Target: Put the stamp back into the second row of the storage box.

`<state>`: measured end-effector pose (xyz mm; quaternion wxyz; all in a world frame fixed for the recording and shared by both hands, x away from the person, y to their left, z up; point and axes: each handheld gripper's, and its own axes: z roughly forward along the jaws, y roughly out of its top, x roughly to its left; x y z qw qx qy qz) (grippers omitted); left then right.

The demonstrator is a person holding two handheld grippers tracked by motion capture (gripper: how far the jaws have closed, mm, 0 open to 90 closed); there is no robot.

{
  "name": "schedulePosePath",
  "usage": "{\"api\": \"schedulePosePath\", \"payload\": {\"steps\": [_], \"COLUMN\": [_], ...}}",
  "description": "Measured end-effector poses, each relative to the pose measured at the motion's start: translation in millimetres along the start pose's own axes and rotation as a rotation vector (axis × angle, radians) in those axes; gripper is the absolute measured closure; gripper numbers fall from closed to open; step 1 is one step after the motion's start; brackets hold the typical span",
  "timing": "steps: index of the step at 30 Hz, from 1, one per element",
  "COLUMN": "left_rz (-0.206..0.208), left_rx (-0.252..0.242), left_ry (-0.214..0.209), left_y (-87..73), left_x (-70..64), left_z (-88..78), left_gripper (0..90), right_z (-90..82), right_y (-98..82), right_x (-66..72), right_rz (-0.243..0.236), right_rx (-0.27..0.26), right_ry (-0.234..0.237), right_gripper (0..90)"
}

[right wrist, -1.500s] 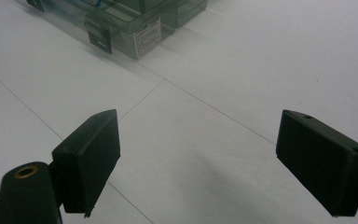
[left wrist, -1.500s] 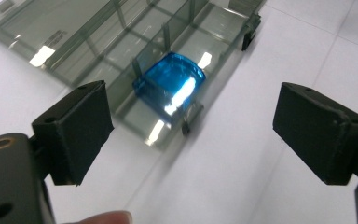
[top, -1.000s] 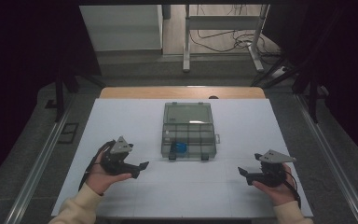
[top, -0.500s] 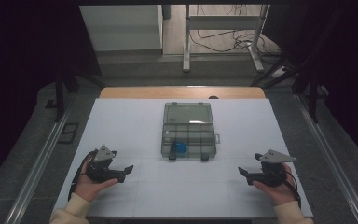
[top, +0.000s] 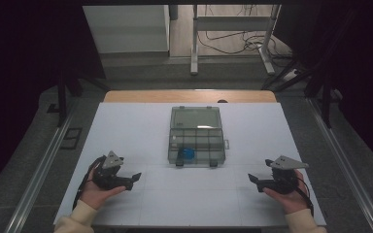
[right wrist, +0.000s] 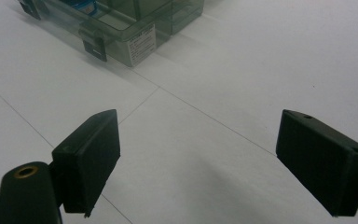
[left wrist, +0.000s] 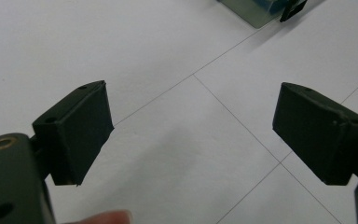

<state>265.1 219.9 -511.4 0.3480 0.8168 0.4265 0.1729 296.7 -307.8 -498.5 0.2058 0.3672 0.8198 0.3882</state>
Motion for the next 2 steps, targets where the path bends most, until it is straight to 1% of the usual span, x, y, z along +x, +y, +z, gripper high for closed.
{"api": "schedulePosePath", "payload": {"steps": [2], "left_rz": [0.002], "left_rx": [0.001], "left_ry": [0.005], "left_y": [-0.1], "left_x": [-0.8], "left_z": [-0.1], "left_gripper": [12.0], "right_z": [-0.9], "right_y": [-0.3], "right_x": [0.3], "right_rz": [0.001], "right_rx": [-0.003], "right_ry": [0.0], "right_gripper": [13.9]}}
